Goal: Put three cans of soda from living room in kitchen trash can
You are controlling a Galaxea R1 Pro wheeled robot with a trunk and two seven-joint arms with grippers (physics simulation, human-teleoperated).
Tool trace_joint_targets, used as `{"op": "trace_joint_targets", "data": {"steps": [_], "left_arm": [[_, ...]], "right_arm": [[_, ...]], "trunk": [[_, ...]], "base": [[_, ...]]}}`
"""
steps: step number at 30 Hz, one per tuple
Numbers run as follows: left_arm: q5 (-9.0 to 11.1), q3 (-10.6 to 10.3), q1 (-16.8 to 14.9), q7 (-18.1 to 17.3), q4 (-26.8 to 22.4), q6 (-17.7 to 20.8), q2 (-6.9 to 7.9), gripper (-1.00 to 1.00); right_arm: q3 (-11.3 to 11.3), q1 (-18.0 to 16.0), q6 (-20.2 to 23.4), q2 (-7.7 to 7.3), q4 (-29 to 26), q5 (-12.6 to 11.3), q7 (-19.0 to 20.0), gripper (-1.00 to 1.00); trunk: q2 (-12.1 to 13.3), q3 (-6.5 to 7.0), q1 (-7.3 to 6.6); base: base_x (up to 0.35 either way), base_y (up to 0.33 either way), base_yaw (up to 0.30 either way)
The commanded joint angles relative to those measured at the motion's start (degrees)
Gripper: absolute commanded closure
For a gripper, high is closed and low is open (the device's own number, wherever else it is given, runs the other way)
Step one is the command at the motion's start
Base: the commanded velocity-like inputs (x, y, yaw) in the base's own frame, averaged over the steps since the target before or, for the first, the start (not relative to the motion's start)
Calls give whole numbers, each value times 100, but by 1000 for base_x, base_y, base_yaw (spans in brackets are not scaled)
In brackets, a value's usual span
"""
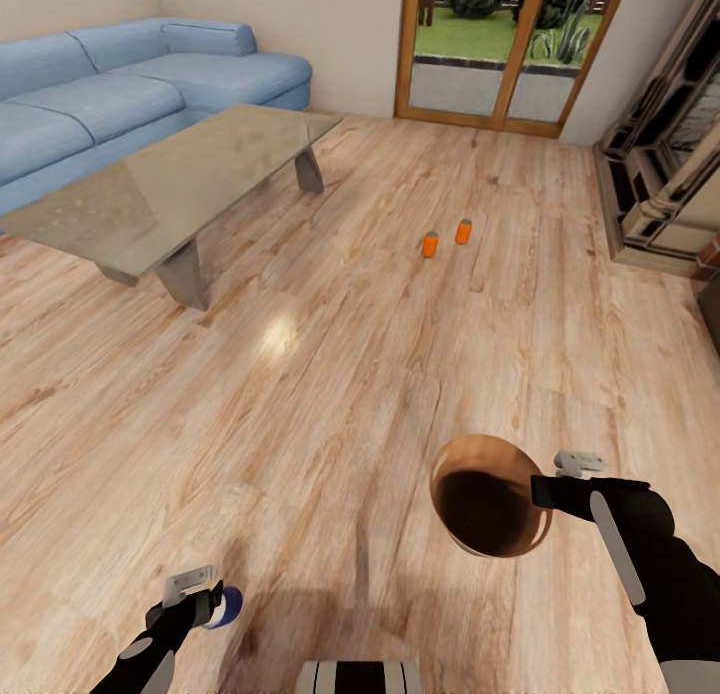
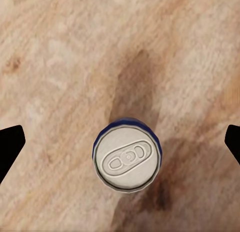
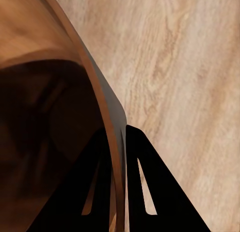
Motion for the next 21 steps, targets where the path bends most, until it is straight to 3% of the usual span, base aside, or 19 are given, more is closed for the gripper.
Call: {"op": "trace_joint_targets", "data": {"steps": [1,21], "left_arm": [[0,0,0,0,0,0,0,-100],[0,-1,0,0,0,0,0,-100]], "right_arm": [[-1,-2,2,-1,-1,-104,31,100],[-1,-2,2,-2,-1,-104,31,100]], "trunk": [[0,-9,-1],[0,-195,-1]], "base": [[0,0,0],[0,0,0]]}}
